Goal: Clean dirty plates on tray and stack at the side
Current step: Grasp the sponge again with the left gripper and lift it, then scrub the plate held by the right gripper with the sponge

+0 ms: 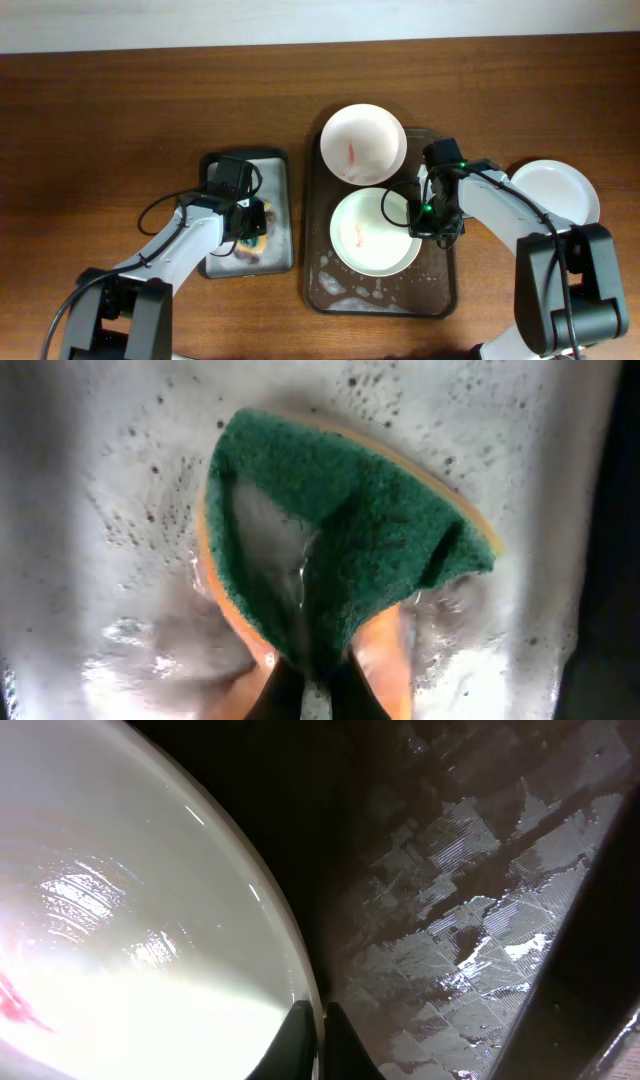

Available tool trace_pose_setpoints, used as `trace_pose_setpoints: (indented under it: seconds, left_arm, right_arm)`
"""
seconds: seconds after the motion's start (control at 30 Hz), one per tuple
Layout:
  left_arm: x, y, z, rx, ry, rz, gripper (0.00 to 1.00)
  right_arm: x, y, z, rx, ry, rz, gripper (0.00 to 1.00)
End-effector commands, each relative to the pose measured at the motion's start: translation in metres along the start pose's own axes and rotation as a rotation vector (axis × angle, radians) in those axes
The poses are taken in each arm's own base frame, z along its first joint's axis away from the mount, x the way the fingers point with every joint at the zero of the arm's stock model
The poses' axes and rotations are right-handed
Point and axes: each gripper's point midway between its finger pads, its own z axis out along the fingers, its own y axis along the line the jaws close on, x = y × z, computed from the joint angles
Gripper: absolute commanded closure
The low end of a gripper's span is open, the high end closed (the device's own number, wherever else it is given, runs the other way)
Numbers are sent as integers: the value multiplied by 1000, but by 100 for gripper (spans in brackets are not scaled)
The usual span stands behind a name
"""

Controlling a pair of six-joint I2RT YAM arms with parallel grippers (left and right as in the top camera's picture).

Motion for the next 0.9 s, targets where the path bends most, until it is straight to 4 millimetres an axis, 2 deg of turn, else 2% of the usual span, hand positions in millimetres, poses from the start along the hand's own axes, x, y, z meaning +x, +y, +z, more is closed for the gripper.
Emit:
trace_pose_setpoints:
  seconds: [0.0, 0.07, 0.1, 0.13, 0.17, 0.23, 0.27, 0.33, 0.37, 0.4, 0.47, 0.57, 0.6, 0.7, 0.77, 0.87]
  left_arm:
    - [-12, -9, -18, 19, 32, 27, 100]
    - [-34, -24, -49, 57, 21, 56, 100]
    - [-49, -41, -76, 113, 9, 80, 100]
    - [-57, -55, -92, 155, -3, 98, 100]
    - [-65, -81, -111, 227, -29, 135, 100]
    - [-61, -112, -116, 294, -35, 138, 100]
    - [-55, -124, -112, 303, -18, 124, 100]
    - [-39, -158, -88, 322, 24, 123, 100]
    - [-34, -169, -80, 332, 39, 124, 100]
    - [-22, -194, -66, 379, 74, 139, 100]
    - [-1, -230, -37, 429, 142, 119, 100]
    - [31, -262, 1, 464, 256, 55, 100]
    - [45, -264, 15, 440, 309, 17, 100]
    - [68, -267, 26, 446, 402, 26, 100]
    - [80, -240, 35, 318, 424, 56, 100]
    - [75, -170, 45, -14, 364, 88, 100]
  right_arm:
    - [6, -14, 6, 61, 27, 15, 96]
    - [6, -14, 6, 60, 27, 12, 96]
    - [6, -14, 6, 60, 27, 12, 96]
    - [6, -14, 6, 60, 27, 12, 96]
    - [6, -11, 6, 45, 30, -12, 96]
    - [7, -6, 7, 15, 35, -40, 96]
    - [7, -6, 7, 15, 34, -41, 96]
    - [5, -5, 7, 11, 27, -51, 96]
    - [5, -3, 7, 1, 27, -73, 96]
    - [5, -3, 7, -3, 28, -76, 96]
    - [5, -3, 7, -3, 28, -76, 96]
    - [6, -3, 7, -2, 31, -75, 96]
    - [6, -3, 7, -2, 32, -75, 96]
    - [6, -3, 7, -2, 32, -75, 96]
    - [7, -3, 7, -2, 34, -71, 96]
    - [7, -3, 7, -2, 35, -71, 96]
